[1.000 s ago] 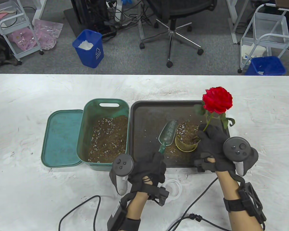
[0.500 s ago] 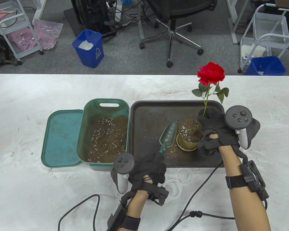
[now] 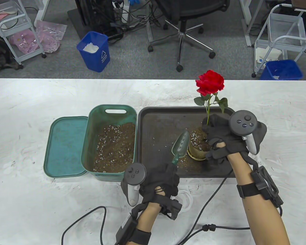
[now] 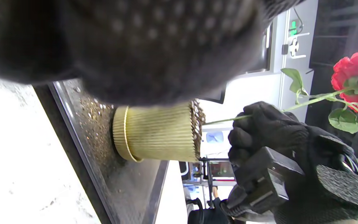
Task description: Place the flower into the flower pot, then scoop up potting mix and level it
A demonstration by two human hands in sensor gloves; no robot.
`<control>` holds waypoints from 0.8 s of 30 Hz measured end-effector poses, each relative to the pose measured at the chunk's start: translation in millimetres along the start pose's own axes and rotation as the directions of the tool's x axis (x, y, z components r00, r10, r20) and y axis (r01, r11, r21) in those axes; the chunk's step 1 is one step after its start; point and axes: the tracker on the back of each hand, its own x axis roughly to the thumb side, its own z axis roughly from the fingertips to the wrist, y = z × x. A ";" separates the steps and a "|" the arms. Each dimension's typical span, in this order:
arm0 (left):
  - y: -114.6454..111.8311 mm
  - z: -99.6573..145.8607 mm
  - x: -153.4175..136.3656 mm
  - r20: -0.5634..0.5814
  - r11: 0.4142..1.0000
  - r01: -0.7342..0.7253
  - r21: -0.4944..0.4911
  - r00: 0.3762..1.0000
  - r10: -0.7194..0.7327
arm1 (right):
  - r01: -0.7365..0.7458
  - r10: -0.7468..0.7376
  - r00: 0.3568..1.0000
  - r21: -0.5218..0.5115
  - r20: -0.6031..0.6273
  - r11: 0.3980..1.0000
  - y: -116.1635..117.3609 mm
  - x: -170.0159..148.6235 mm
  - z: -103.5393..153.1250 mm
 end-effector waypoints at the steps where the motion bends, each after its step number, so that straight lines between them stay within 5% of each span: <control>1: -1.3 -0.5 4.3 0.002 1.000 0.005 0.003 1.000 -0.005 | -0.012 0.012 1.000 0.008 0.004 1.000 -0.5 0.9 0.4; 12: 0.8 -53.0 75.3 -0.135 0.935 0.354 0.025 0.928 -0.347 | -0.030 0.031 0.999 -0.014 0.042 0.999 -3.2 -2.6 9.7; 19: 4.5 -65.6 72.7 -0.189 0.911 0.407 -0.066 0.891 -0.412 | -0.002 0.003 0.999 -0.021 0.050 1.000 -1.6 -5.2 12.0; 24: -5.3 -72.1 81.6 -0.150 0.772 0.623 -0.129 0.757 -0.636 | -0.005 0.006 0.998 -0.029 0.057 1.000 -2.3 -6.0 13.4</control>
